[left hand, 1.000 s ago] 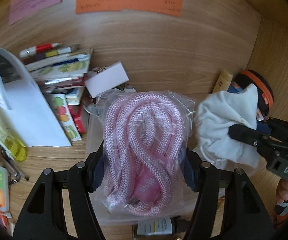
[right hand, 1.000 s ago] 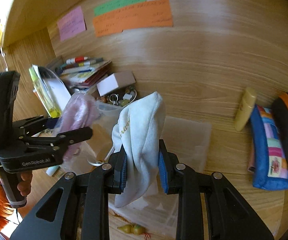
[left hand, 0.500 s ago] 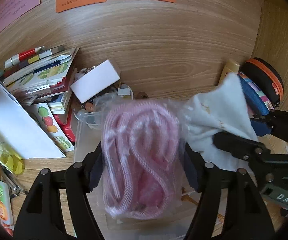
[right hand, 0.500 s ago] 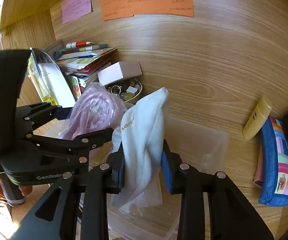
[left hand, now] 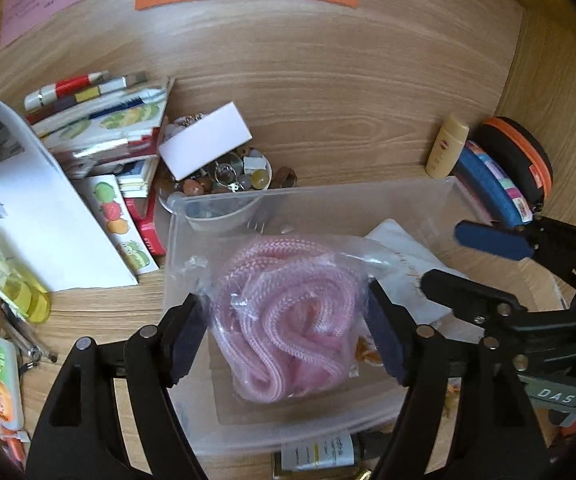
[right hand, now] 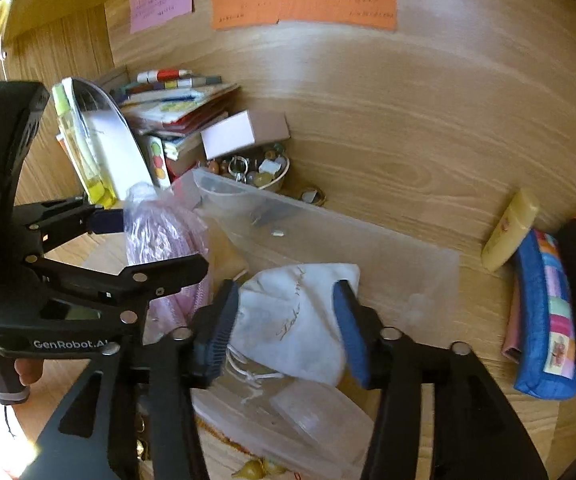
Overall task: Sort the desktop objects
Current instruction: 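Open both grippers to release the rope bag and pouch into the box, then grasp the teal bottle with the left gripper while the right grasps a small card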
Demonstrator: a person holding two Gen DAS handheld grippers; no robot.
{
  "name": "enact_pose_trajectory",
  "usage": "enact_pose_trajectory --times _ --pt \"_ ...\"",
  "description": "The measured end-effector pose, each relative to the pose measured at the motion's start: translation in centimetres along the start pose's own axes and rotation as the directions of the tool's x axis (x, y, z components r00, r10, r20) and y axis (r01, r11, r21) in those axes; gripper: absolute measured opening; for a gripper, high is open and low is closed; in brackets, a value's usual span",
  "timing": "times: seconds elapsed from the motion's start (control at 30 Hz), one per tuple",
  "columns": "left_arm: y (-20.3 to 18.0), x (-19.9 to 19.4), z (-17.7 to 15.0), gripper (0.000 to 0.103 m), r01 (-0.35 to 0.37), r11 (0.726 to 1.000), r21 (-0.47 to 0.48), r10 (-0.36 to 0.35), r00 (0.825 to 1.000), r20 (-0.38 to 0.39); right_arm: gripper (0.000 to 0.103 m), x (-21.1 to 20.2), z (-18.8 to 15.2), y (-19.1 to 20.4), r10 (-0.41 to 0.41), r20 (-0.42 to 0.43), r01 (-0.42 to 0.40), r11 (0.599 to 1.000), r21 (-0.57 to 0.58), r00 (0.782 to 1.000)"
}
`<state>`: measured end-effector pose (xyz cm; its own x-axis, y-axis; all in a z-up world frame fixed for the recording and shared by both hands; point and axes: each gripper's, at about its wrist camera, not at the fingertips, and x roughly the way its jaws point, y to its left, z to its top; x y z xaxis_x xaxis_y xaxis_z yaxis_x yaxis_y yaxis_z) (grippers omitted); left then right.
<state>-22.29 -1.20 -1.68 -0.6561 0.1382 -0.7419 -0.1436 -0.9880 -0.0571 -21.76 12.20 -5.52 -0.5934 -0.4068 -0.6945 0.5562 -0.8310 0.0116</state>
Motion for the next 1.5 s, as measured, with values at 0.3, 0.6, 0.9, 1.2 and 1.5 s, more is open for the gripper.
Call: enact_pose_trajectory --times 0.3,0.6,0.9,1.2,1.5 --pt "0.0 -5.2 -0.6 0.087 -0.024 1.000 0.004 0.023 0.994 0.106 0.063 -4.8 -0.9 0.3 -0.056 0.072 0.055 0.998 0.013 0.996" --pt "1.1 -10.2 -2.7 0.093 -0.100 0.995 -0.002 0.098 0.978 0.181 0.077 -9.5 -2.8 0.1 -0.042 0.134 0.040 0.999 0.018 0.990" --pt "3.6 -12.9 -5.7 0.093 -0.147 0.988 -0.042 0.152 0.971 0.182 0.078 -11.9 -6.0 0.2 -0.062 0.150 0.061 0.998 0.012 0.987" --pt "6.0 -10.3 -9.0 0.093 -0.181 0.980 -0.085 0.187 0.980 0.068 0.079 -11.3 -9.7 -0.5 -0.123 0.081 0.122 0.992 0.023 0.989" --pt "7.4 -5.7 -11.1 0.093 -0.217 0.974 -0.062 0.213 0.975 -0.064 0.079 -8.9 -12.8 -2.4 -0.112 -0.011 0.112 0.987 0.114 0.994"
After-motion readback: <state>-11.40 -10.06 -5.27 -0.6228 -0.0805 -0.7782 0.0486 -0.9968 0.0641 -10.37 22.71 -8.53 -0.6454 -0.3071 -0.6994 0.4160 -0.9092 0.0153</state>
